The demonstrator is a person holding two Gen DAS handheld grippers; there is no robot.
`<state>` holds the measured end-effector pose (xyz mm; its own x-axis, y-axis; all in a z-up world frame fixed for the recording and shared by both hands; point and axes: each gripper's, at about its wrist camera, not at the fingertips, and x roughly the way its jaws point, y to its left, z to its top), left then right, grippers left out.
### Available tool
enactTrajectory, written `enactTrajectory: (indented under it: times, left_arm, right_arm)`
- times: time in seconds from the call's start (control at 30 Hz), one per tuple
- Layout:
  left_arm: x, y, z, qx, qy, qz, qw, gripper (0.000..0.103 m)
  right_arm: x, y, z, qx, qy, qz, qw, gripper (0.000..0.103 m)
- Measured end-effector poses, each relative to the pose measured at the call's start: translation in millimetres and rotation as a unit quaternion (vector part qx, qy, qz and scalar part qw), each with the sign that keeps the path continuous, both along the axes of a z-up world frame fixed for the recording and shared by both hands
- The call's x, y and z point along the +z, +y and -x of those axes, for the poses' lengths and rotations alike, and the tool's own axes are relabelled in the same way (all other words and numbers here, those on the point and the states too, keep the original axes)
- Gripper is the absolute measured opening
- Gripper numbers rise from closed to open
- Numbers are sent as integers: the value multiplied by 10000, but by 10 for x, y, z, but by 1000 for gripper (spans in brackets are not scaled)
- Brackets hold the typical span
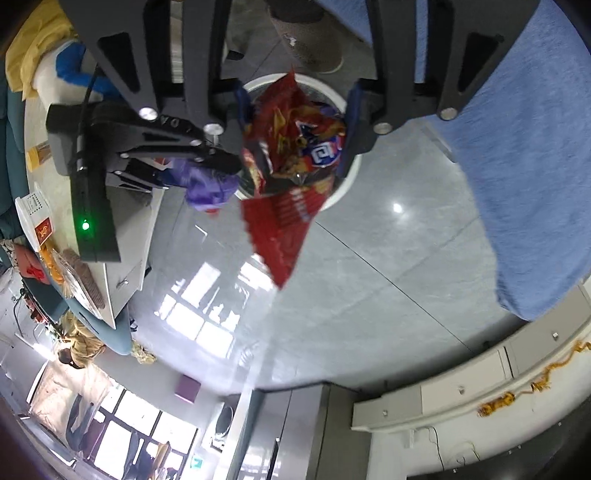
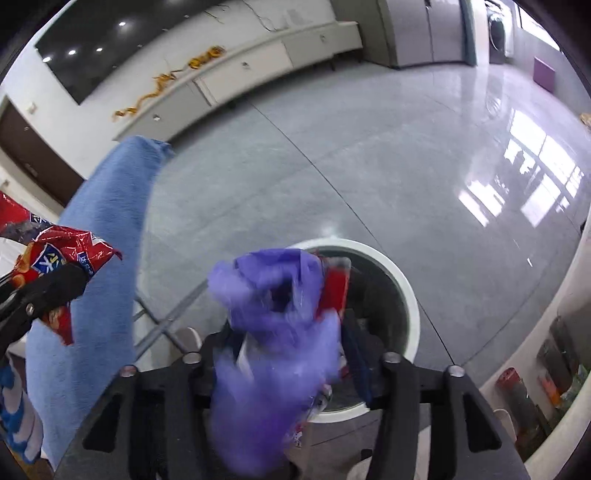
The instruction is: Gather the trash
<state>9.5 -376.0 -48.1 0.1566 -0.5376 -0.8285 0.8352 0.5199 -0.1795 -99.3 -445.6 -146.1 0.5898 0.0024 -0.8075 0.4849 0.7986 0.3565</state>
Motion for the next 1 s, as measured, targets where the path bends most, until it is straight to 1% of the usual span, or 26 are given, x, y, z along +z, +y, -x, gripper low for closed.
enactTrajectory:
  times: [0.07,0.13,0.23,0.5,0.6,0.77,0.9,1.0]
  left_arm:
    - [-77,-42,22,15,97,15,10000,54]
    - [-134,-108,-10,27,249,30,9997,56]
    - [-184,-100,-50,37,342,31,9994,60]
    - [-241,-135,-89,20,480,25,9988,64]
    - [-249,-139,-101,0,534,26,9986,68]
    - [-269,-194,-97,-25,608,45,9981,69]
    - [-212,-137,-85,-13,608,128,9981,69]
    - [-98,-21,-77,72,527,231,9983,69]
  right_arm:
    - [-82,-72,13,-60,80,-43,9999,59]
    - [-107,-112,19,-108,116,-64,9999,61]
    - [-138,-137,77,-175,152,-53,9997,64]
    - [-86,-153,200,-419,110,-14,9991,67]
    - [-14,-134,240,-498,88,71,9987,67]
    - [99,-127,387,-708,46,219,9972,68]
    - [176,-137,499,-861,-5,288,9959,68]
    - [264,-89,551,-883,-69,352,9954,68]
